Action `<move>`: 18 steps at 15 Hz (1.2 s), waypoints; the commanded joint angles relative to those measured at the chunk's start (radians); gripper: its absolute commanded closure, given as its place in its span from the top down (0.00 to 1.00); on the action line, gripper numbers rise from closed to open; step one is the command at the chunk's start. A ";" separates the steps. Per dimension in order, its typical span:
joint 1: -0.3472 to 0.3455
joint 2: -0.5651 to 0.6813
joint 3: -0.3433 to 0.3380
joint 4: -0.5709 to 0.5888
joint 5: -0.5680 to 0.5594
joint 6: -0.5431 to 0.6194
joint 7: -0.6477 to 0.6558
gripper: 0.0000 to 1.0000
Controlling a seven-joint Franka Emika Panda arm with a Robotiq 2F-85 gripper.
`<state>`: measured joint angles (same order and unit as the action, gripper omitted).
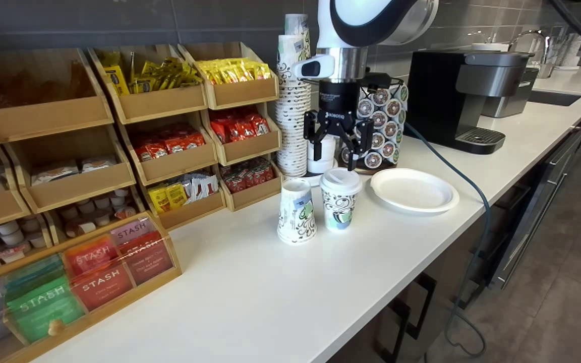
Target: Secure the lid on the cup
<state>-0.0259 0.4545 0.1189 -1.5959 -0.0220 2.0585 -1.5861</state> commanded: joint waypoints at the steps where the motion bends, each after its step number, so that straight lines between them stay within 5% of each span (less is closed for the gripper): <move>1: 0.005 0.002 -0.010 0.003 -0.012 -0.048 0.009 0.83; 18: 0.004 0.045 -0.014 0.017 -0.013 -0.051 0.009 0.76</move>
<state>-0.0259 0.4777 0.1100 -1.5955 -0.0220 2.0184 -1.5850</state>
